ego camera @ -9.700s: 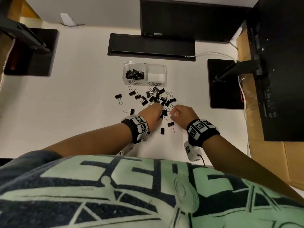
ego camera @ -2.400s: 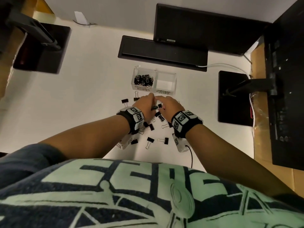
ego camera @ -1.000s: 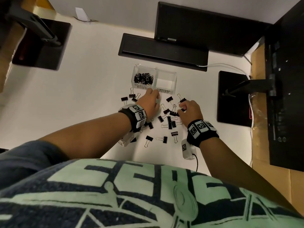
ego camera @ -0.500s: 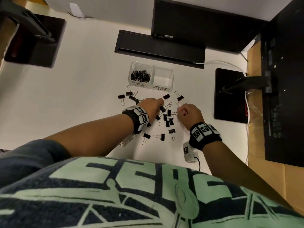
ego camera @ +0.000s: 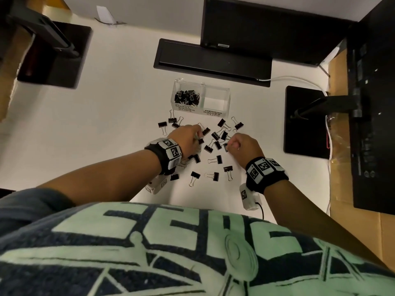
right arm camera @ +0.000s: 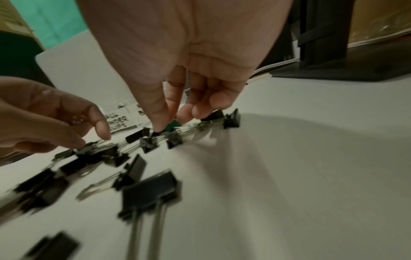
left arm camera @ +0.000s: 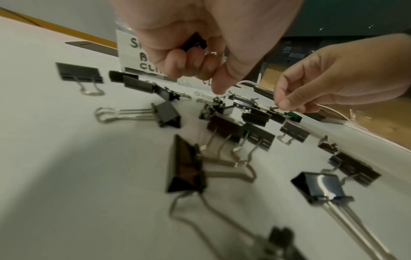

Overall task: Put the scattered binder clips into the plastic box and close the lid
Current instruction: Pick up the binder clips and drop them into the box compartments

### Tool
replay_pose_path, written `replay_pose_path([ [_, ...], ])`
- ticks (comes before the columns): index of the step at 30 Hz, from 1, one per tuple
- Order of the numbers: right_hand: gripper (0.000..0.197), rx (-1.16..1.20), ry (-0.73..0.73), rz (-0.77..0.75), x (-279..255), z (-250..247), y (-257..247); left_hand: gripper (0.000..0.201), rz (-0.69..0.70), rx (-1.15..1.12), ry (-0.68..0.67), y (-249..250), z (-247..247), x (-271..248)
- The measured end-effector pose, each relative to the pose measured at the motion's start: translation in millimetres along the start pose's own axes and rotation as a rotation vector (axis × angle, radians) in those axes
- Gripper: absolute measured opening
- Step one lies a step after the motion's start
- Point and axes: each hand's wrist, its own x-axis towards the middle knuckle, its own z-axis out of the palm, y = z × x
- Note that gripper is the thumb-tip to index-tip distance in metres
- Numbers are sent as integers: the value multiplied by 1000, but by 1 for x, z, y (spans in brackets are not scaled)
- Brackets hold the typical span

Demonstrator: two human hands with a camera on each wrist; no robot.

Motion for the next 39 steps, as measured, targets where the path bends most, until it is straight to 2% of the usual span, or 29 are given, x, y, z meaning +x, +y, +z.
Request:
replay_pose_path([
  [4, 7, -54, -110, -88, -5, 16, -14, 14, -99, -82, 81, -17, -4, -6],
  [8, 16, -167, -201, -191, -5, 35, -30, 19, -148, -173, 103, -30, -7, -16],
  [13, 13, -169, -91, -147, 2, 33, -36, 30, -193, -242, 148, -46, -10, -27],
  [16, 13, -140, -38, -117, 4, 24, -32, 36, -205, -271, 228, -50, -22, -27],
  [20, 13, -100, -50, -77, 1, 22, -30, 35, -183, -364, 382, -48, -49, -9],
  [23, 15, -115, -87, -82, -6, 29, -32, 26, -100, -323, 434, -37, -69, 14],
  [26, 14, -115, -138, -96, -13, 38, -38, 22, 15, -176, 373, -26, -82, 36],
  [31, 20, -155, -220, -168, -21, 52, -52, 24, 90, -4, 215, -23, -84, 50],
  [35, 36, -171, -268, -184, -22, 58, -60, 20, 186, -10, 233, -31, -75, 30],
  [39, 35, -196, -264, -191, -18, 64, -63, 12, 150, -15, 138, -42, -56, -7],
])
